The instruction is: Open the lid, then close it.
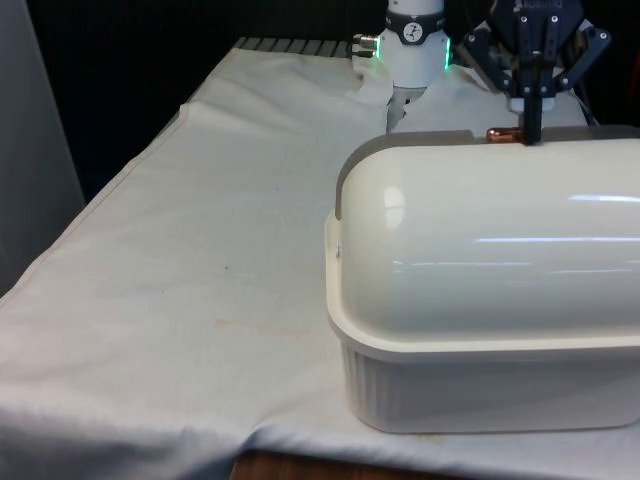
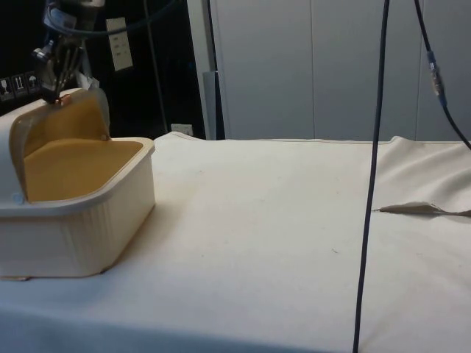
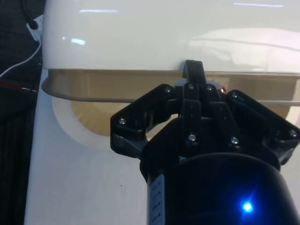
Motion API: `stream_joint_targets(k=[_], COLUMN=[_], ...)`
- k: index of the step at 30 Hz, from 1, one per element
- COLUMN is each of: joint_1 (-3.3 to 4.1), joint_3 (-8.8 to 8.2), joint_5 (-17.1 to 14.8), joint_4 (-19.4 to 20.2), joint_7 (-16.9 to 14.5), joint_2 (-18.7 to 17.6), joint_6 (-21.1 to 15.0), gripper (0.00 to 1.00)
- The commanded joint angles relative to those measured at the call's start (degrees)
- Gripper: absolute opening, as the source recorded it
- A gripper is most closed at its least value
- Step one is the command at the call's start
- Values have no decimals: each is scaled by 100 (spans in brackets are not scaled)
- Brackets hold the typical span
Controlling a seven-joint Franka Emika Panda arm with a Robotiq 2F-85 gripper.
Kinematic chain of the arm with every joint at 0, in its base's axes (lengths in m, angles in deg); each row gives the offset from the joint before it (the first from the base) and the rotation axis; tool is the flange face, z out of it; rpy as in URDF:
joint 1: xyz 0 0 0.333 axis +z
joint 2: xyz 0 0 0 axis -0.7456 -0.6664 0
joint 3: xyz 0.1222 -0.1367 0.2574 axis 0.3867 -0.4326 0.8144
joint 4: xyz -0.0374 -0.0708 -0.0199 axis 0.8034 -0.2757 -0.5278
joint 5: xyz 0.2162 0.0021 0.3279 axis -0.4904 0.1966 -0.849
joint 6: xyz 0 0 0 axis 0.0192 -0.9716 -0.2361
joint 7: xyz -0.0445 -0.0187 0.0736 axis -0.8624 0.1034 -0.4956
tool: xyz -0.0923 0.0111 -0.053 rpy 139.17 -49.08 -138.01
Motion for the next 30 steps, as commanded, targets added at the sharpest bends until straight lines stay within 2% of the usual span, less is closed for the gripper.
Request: stream_joint_targets(k=[1, 3, 5, 11, 12, 13, 19, 20, 21, 27, 28, 30], joint_1=[-29, 0, -34, -29, 0, -29, -29, 0, -29, -23, 0, -23], joint_3=[46, -6, 46, 46, -6, 46, 46, -6, 46, 40, 0, 46], joint_5=[-74, 0, -74, -74, 0, -74, -80, 0, -80, -80, 0, -80], joint_4=[74, 34, 132, 258, 206, 269, 401, 338, 418, 544, 498, 579], joint_7=[-46, 0, -40, -34, 0, -34, -29, 0, -29, -23, 6, -23], joint_2=[40, 11, 57, 97, 97, 103, 160, 166, 172, 252, 281, 269], joint_6=[11, 0, 11, 17, 11, 17, 23, 23, 23, 74, 97, 92], gripper=[0, 0, 0, 0, 0, 0, 0, 0, 0, 0, 0, 0])
